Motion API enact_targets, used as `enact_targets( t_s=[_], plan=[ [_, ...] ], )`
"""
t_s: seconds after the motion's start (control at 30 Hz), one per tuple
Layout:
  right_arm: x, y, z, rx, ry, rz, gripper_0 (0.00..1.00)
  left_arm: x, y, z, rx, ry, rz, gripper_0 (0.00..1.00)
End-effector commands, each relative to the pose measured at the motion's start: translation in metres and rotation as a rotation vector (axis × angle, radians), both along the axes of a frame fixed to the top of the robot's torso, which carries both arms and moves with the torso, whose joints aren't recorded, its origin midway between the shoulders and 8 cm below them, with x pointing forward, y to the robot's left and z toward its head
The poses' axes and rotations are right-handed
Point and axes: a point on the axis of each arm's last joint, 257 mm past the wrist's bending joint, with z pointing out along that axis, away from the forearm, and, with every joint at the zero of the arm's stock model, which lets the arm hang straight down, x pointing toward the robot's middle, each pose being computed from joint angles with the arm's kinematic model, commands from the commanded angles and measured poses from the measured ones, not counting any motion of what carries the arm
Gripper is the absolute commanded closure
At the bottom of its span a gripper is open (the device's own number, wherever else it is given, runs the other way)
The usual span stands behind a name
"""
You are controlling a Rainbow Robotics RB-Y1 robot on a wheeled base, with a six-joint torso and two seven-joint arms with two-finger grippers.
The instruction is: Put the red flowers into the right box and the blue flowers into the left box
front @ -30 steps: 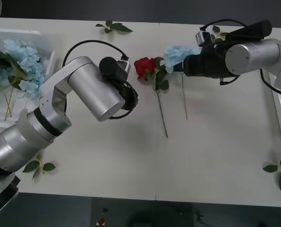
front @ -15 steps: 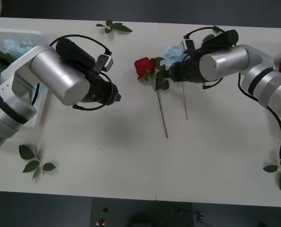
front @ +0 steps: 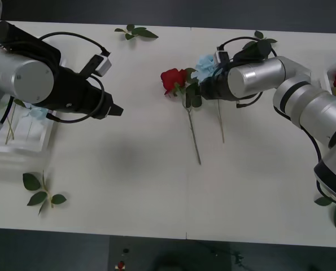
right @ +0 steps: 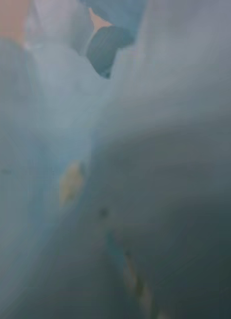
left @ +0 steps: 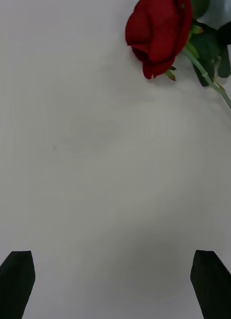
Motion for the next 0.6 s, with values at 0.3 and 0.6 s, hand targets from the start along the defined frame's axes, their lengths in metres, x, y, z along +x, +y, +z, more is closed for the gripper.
enact_targets(
  t_s=[0.3, 0.6],
  plan=[
    [0.017, 0.01, 0.019, -0.058, -0.09, 0.038, 1.0, -0.02, -0.001, 0.013, -0.04, -0.109, -0.238, 0.07],
    [0.019, 0.012, 0.021, -0.041, -0.1, 0.03, 1.0, -0.04, -0.022, 0.019, -0.146, -0.171, -0.373, 0.07]
  ],
)
